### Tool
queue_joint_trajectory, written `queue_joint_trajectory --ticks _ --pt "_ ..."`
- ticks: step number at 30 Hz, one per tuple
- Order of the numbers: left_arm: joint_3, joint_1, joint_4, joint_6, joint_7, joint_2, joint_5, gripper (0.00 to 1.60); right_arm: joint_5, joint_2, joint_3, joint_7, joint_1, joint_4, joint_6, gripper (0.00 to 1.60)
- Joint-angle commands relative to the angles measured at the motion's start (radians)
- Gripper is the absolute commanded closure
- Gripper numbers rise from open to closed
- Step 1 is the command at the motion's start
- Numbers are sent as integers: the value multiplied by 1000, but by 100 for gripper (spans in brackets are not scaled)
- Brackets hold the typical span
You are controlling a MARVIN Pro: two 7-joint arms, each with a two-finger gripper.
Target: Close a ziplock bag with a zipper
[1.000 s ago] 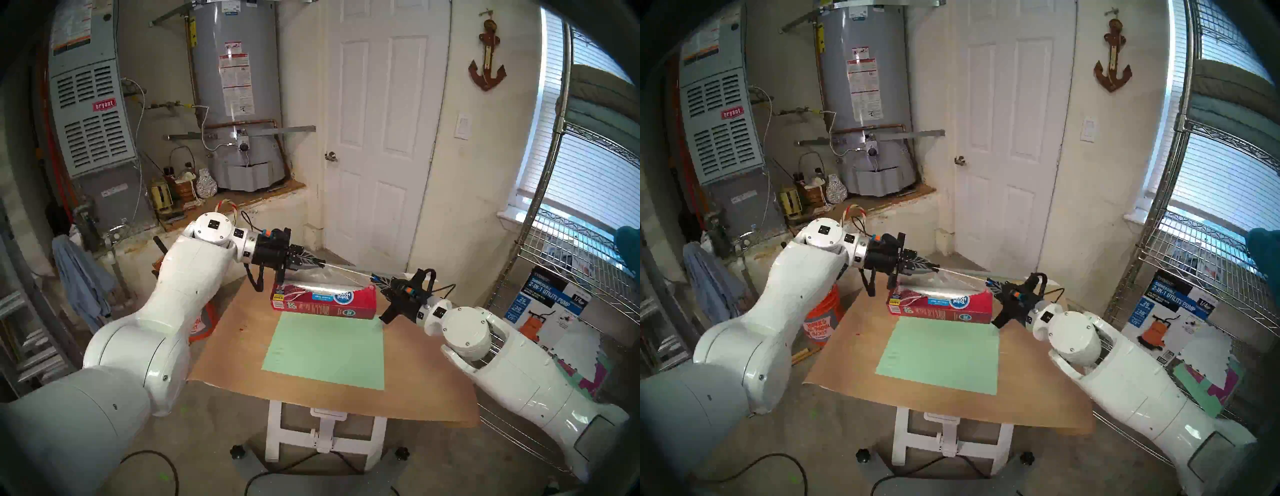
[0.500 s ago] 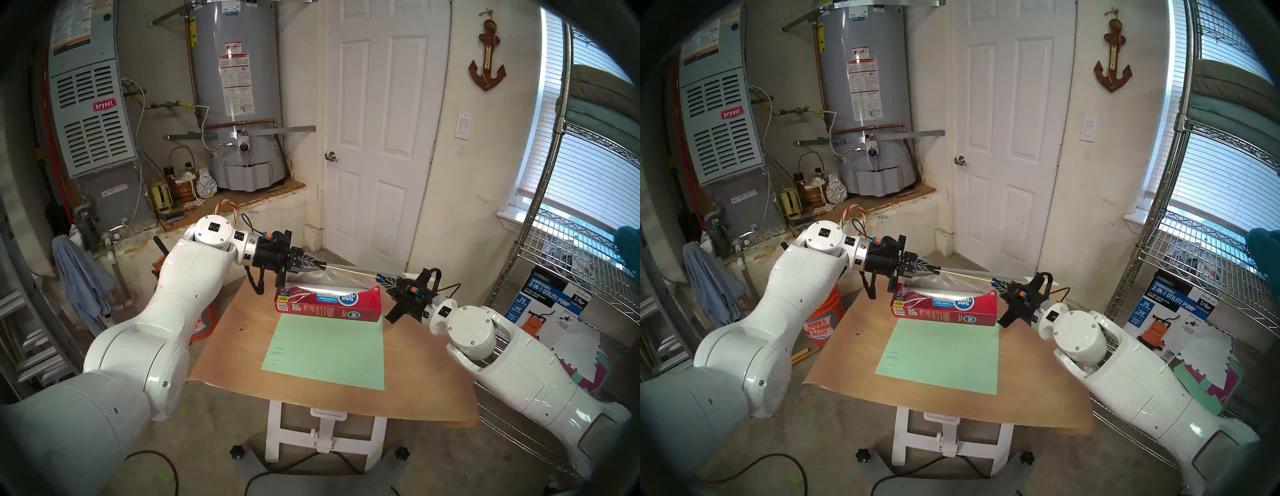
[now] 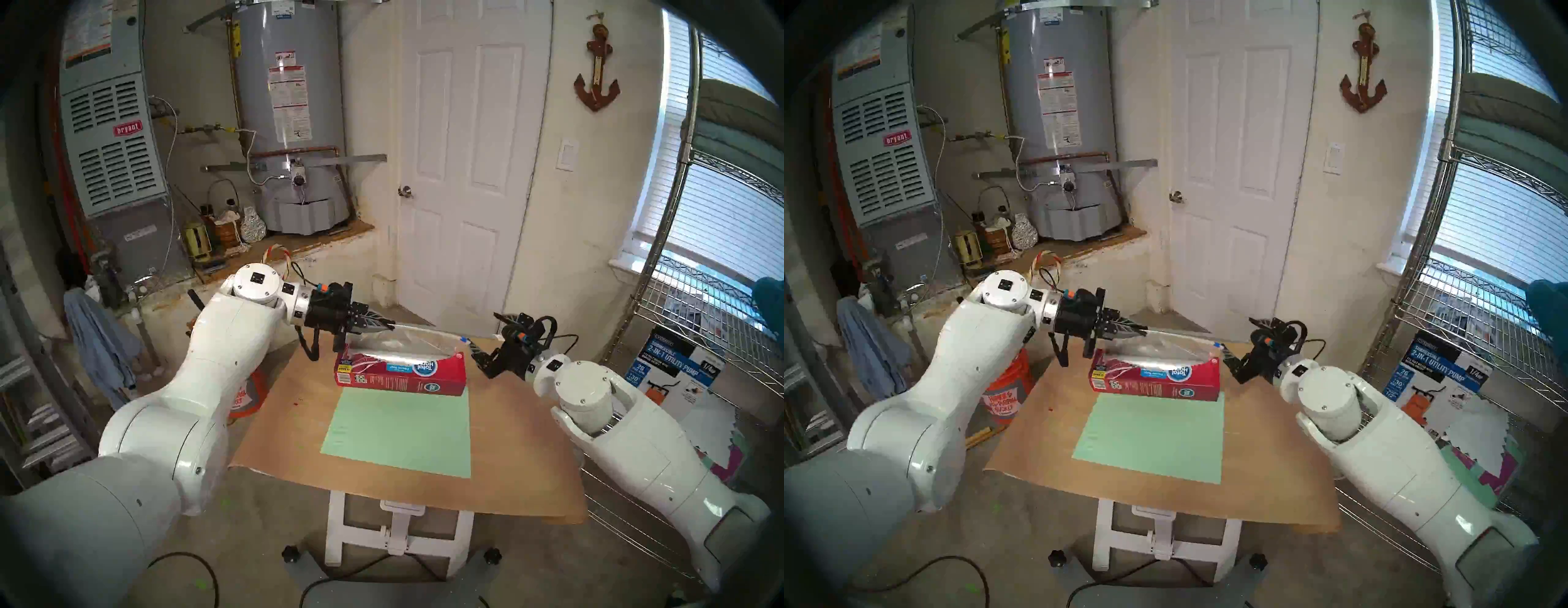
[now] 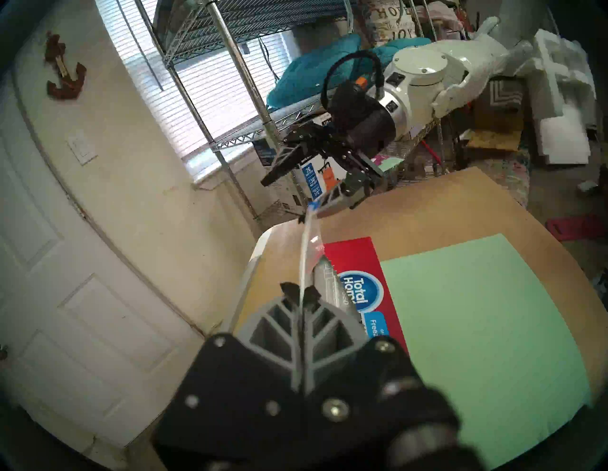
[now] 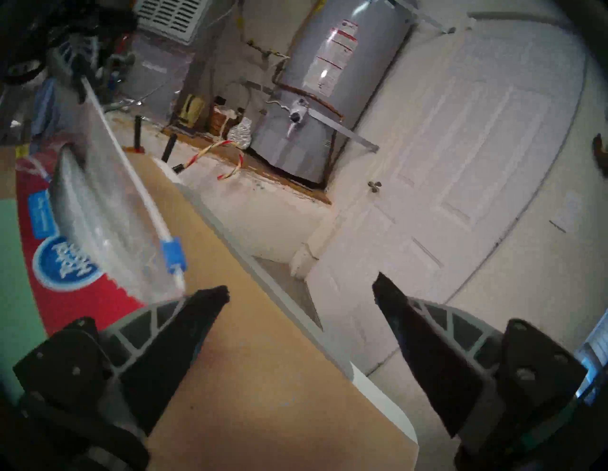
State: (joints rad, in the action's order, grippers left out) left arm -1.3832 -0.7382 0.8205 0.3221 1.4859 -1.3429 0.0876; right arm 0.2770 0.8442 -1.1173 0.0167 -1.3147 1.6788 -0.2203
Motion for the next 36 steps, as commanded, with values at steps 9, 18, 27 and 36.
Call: queue_joint_trajectory --ticks 9,18,27,36 --pt "1 -4 20 -20 -2 -48 -23 160 213 211 -130 -237 161 -59 -113 0" --pt "-6 -23 71 -74 -2 -48 -34 23 274 319 -160 -410 189 -129 -138 0" --pt "-110 2 106 -125 -12 -30 -121 0 273 379 -170 -536 203 -158 -134 0" --pt "-204 69 85 -167 -184 -27 -65 0 263 413 -178 -625 239 -198 -115 0"
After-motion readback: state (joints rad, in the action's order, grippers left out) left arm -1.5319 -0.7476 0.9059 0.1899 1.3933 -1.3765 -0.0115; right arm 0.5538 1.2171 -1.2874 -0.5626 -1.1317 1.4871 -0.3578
